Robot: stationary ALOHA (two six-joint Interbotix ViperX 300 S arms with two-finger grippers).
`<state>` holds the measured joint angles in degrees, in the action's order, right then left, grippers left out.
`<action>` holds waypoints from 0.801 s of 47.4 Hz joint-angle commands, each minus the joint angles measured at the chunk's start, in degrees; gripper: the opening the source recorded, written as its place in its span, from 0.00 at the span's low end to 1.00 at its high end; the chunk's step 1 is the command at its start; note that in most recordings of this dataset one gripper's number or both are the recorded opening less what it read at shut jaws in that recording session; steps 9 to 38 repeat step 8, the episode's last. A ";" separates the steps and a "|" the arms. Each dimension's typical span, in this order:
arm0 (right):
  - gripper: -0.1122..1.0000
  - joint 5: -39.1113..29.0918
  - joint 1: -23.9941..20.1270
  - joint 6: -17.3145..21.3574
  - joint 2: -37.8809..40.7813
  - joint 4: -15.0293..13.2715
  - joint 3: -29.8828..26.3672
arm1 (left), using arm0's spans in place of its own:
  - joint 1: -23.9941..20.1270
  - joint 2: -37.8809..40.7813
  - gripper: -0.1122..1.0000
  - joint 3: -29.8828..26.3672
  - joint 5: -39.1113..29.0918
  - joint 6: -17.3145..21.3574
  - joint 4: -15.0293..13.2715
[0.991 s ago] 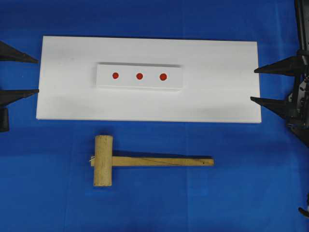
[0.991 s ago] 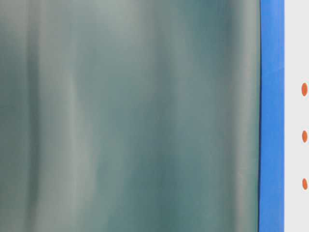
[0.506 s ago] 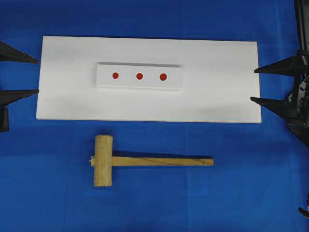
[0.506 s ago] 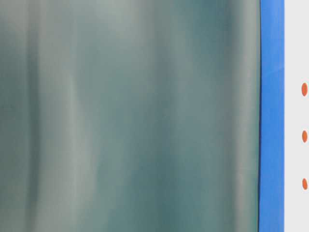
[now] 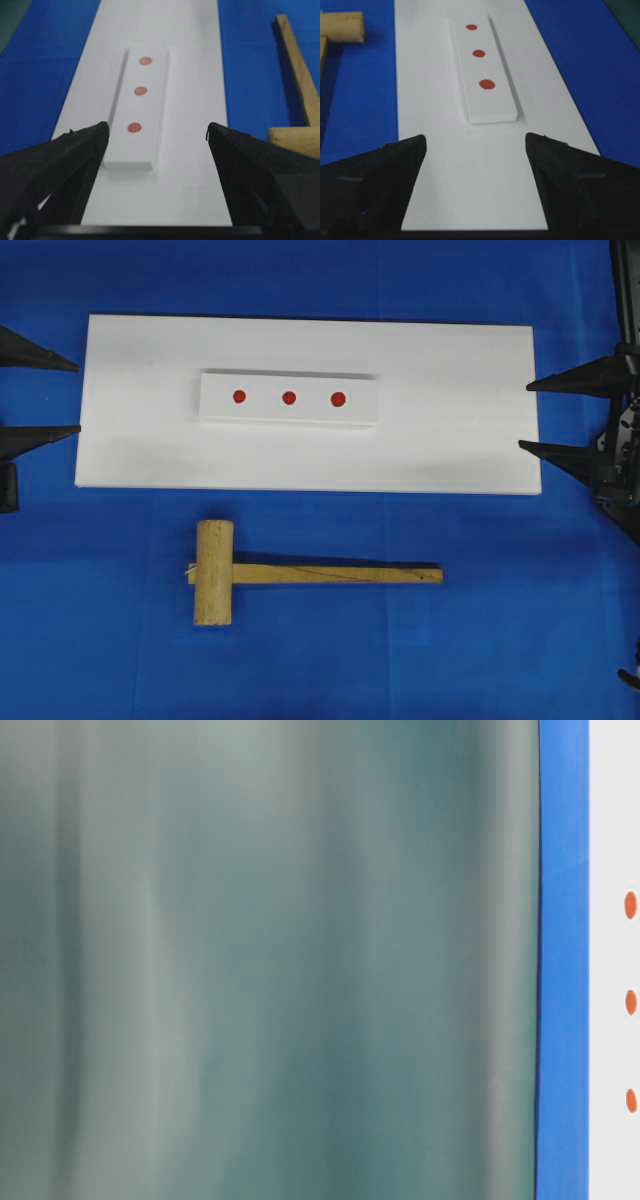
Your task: Hit the mark with a hammer.
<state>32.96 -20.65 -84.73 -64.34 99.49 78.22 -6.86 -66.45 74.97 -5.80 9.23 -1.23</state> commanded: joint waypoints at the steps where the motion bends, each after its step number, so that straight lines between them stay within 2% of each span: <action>1: 0.75 0.00 -0.09 -0.09 0.26 -0.35 -0.70 | 0.00 0.35 0.80 -0.53 0.26 0.00 0.18; 38: 0.75 -0.09 0.00 -0.18 0.26 -0.35 -0.70 | 0.00 0.35 0.80 -0.53 0.26 0.00 0.18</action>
